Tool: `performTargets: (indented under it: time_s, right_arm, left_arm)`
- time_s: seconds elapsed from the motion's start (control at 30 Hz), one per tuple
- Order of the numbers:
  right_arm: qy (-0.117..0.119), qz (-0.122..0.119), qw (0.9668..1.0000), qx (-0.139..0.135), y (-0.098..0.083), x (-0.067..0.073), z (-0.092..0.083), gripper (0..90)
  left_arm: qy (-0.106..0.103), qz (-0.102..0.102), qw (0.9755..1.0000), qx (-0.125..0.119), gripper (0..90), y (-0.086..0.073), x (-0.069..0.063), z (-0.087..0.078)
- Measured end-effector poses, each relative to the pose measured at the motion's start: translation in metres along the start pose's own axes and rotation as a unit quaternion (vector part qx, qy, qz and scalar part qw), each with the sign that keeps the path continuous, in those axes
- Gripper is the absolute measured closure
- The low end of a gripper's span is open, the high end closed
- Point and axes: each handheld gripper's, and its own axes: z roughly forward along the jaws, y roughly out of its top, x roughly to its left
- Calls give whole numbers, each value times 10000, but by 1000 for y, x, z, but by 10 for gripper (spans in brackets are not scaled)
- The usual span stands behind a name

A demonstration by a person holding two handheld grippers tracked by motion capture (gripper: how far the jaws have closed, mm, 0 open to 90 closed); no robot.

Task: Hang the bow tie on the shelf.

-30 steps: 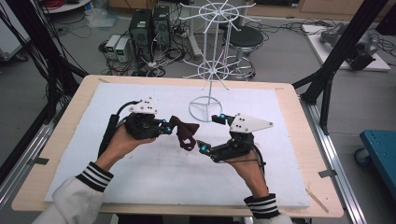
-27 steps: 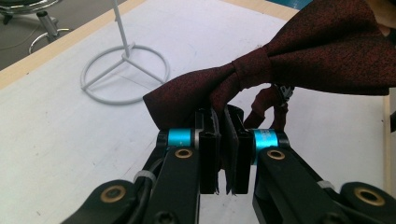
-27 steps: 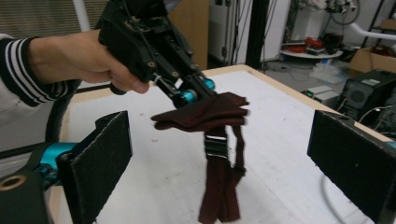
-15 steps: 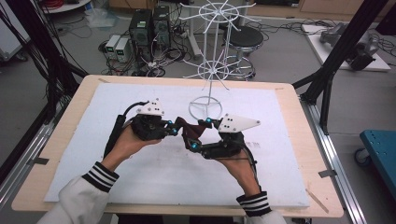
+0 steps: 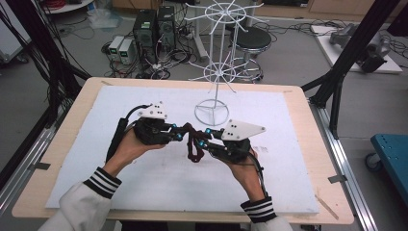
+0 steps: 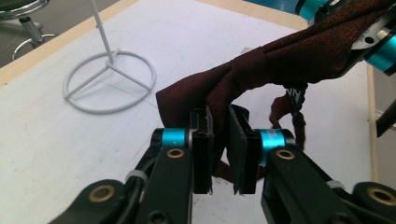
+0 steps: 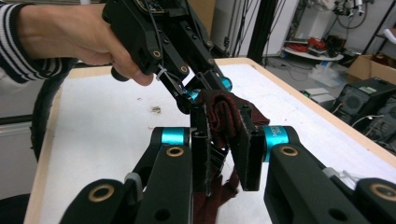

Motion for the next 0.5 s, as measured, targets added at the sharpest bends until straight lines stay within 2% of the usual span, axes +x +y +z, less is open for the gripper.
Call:
performTargets:
  time_s: [0.07,0.2,0.23,0.3,0.4,0.5]
  right_arm:
    - [-14,-2,10000,9,0,0,0,793]
    - [-37,17,10000,7,0,0,0,793]
    - [-47,28,10000,13,0,-1,0,793]
    - [-75,35,10000,-14,0,-1,-1,793]
    - [-108,63,9999,-25,0,-2,-3,793]
    - [-117,87,9999,-77,0,-3,-4,793]
  left_arm:
    - [-82,1,10000,-23,739,-1,2,-1]
    - [-328,38,9994,-74,535,-2,2,-1]
    - [-362,77,9993,-49,458,-2,2,0]
    - [-314,49,9995,5,211,-3,4,0]
    - [-353,14,9993,-88,24,-6,7,-1]
    - [-295,12,9993,-222,17,-10,9,-5]
